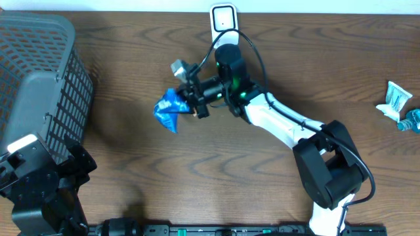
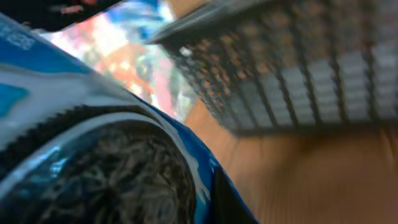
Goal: Scan the item barcode
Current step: 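Lift the Oreo pack and move it toward the scanner, then hold the Oreo pack under the scanner window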
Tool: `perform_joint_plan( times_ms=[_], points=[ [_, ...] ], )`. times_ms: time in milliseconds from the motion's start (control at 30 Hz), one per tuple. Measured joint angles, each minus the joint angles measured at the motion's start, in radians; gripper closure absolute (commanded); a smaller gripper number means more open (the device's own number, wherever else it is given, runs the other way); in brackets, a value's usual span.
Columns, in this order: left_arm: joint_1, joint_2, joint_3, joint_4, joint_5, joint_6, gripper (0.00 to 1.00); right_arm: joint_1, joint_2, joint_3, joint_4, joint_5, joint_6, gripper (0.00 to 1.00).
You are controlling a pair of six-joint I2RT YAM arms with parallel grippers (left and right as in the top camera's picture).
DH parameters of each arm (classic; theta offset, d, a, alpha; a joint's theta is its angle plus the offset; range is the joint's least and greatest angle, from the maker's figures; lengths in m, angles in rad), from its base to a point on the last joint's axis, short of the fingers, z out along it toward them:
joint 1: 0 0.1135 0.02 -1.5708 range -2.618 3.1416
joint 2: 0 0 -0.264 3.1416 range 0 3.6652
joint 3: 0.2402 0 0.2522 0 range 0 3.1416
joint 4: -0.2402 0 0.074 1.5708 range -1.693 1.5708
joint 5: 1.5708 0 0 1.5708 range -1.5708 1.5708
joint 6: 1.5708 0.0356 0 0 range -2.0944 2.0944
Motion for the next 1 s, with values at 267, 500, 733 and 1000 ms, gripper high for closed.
perform_joint_plan(
  times_ms=[267,500,733,1000],
  points=[
    [0.0,0.0,0.0,0.0,0.0,0.0,0.02,-0.185,-0.002,0.002,-0.633,0.353,0.189,0.99],
    [0.0,0.0,0.0,0.0,0.0,0.0,0.02,-0.286,-0.002,-0.001,-0.773,0.438,0.268,0.98],
    [0.0,0.0,0.0,0.0,0.0,0.0,0.02,-0.288,-0.002,0.009,-0.61,0.553,0.488,0.98],
    [0.0,0.0,0.0,0.0,0.0,0.0,0.02,-0.283,0.039,0.251,-0.415,0.795,0.689,0.98]
  ],
)
